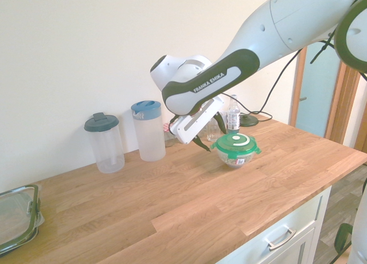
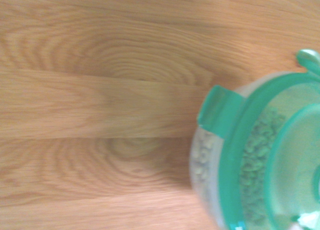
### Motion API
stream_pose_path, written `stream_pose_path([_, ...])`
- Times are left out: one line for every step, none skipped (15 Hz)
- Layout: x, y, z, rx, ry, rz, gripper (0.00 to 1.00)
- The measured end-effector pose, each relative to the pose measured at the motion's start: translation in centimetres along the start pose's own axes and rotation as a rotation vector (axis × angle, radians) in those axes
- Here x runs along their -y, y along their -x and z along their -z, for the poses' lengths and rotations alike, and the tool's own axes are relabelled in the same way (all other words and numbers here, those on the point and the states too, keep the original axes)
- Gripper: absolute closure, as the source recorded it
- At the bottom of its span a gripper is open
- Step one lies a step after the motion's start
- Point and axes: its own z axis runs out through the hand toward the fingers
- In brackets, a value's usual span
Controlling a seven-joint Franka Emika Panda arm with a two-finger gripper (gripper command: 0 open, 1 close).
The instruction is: Cover the lid of food container
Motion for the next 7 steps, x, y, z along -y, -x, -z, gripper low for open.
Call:
stream_pose_path([0.0,0.3,0.4,0.041,-0.053,0.005,0.0])
stream_pose_path([-0.2,0.4,0.5,0.084,-0.105,0.006,0.0])
stream_pose_path([-0.9,0.3,0.2,0.131,-0.156,0.0,0.0])
stream_pose_path([-1.9,0.3,-0.4,0.176,-0.207,-0.007,0.0])
stream_pose_path([-3.2,0.5,-1.0,0.214,-0.26,-0.017,0.0])
stream_pose_path([-4.5,0.9,-1.4,0.239,-0.317,-0.023,0.0])
stream_pose_path([-5.9,1.3,-1.5,0.25,-0.375,-0.029,0.0])
